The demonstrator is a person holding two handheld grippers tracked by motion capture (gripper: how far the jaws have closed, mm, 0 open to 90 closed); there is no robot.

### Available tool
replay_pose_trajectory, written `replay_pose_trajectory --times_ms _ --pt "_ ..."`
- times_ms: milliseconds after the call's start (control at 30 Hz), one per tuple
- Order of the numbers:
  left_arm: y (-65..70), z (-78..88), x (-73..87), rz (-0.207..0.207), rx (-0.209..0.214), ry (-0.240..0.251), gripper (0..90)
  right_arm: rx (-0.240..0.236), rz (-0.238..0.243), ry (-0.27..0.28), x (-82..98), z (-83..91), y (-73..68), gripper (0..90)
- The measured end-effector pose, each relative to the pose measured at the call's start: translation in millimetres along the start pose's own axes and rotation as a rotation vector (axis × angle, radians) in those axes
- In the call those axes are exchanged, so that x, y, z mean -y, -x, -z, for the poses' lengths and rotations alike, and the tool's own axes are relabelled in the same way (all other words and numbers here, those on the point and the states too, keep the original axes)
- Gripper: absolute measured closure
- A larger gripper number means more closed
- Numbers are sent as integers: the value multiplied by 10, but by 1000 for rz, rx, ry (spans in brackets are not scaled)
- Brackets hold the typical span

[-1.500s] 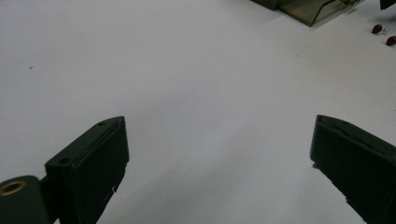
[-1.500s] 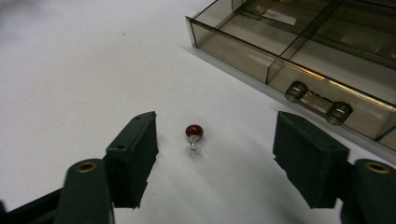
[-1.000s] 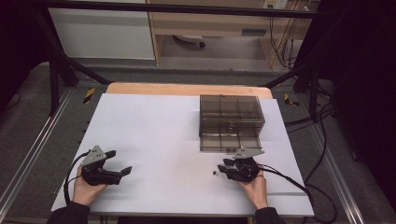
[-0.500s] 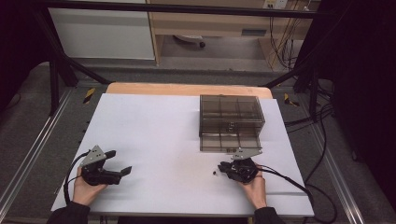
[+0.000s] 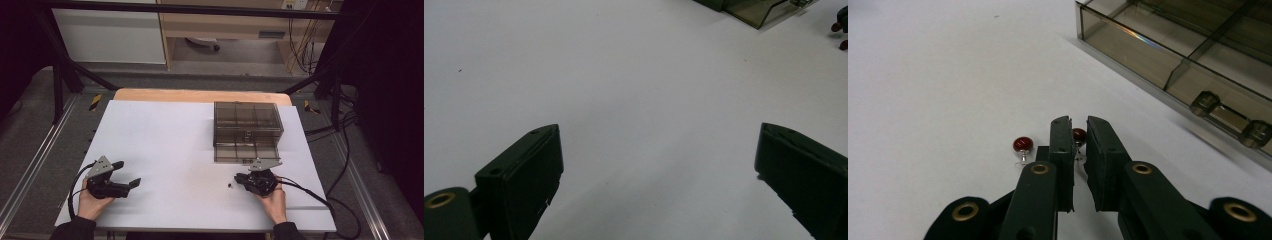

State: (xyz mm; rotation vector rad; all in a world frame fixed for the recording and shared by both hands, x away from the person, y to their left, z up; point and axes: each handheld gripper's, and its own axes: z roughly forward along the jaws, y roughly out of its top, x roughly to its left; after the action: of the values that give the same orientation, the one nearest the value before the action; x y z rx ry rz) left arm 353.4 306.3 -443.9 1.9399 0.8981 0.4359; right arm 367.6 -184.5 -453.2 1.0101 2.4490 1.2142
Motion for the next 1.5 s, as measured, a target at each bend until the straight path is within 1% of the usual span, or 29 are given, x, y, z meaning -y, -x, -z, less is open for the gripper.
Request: replay_pose_trajectory --times_ms 167,267,500,700,867,967,1000,1233,1433,1500 --pt "2 -1 1 -1 1 -1 51 -2 15 11 -50 44 -32 825" --pt "0 -5 3 -2 1 -2 51 -4 15 17 -80 70 -38 825" --pt "1 -8 4 -6 1 -5 51 3 -4 30 -173 85 -42 825" --pt "1 -7 6 -3 1 -5 51 11 -12 42 -300 41 -28 825" --pt "1 -9 6 -6 3 -7 52 25 -11 44 -382 5 -18 825" --pt "1 -9 7 -6 2 -8 51 25 -13 49 -419 -8 -7 825" --pt "0 -9 8 -5 2 -7 52 31 -15 50 -465 -23 6 825" --pt "2 -15 10 -4 2 -8 52 53 -17 60 -598 -72 39 825" --pt "0 -13 10 -4 1 -8 52 73 -22 53 -681 -174 91 825" --pt "-3 -11 10 -4 1 -7 52 76 -32 51 -699 -209 118 825"
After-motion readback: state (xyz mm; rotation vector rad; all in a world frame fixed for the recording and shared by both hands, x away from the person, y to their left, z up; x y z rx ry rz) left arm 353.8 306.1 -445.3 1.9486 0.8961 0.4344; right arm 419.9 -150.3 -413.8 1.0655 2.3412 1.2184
